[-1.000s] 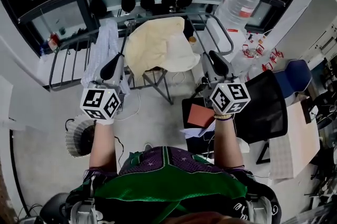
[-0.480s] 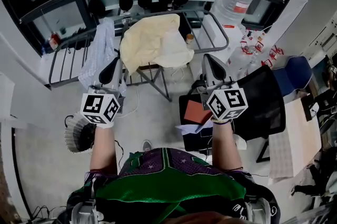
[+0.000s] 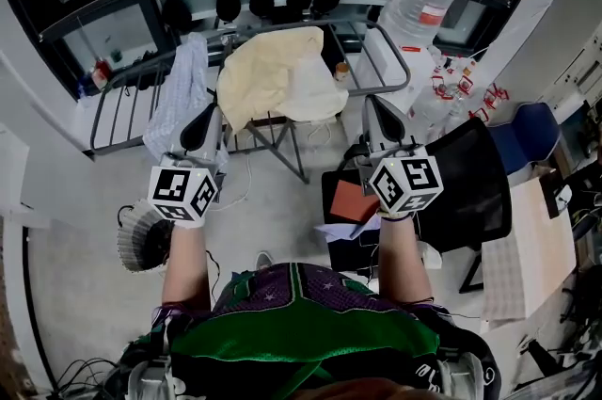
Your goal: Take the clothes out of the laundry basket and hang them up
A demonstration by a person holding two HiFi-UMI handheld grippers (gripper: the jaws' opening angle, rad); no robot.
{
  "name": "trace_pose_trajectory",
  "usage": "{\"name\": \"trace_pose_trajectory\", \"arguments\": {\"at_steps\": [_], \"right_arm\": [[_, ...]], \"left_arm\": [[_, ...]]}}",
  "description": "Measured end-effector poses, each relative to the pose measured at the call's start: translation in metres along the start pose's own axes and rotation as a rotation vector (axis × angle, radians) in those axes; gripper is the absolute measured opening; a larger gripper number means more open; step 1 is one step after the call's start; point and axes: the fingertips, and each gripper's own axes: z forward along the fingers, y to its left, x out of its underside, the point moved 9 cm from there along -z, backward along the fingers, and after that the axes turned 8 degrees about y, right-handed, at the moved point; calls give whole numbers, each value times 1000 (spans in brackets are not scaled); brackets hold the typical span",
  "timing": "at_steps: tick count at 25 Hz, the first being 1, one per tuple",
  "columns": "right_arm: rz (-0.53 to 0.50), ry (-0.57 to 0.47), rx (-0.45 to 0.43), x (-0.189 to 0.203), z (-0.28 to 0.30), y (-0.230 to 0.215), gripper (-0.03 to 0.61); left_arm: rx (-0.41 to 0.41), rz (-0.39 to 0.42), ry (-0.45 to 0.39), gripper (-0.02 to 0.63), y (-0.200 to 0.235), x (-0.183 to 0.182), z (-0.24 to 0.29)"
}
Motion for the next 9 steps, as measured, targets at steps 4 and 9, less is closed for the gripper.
{"name": "trace_pose_trajectory", "arguments": {"at_steps": [4, 9], "right_arm": [[2, 2, 0, 1, 3, 1, 2], [9, 3, -2, -1, 10, 4, 2]], "left_arm": [[-5, -2, 6, 20, 3, 3, 0], [-9, 2, 9, 20, 11, 2, 1]]}}
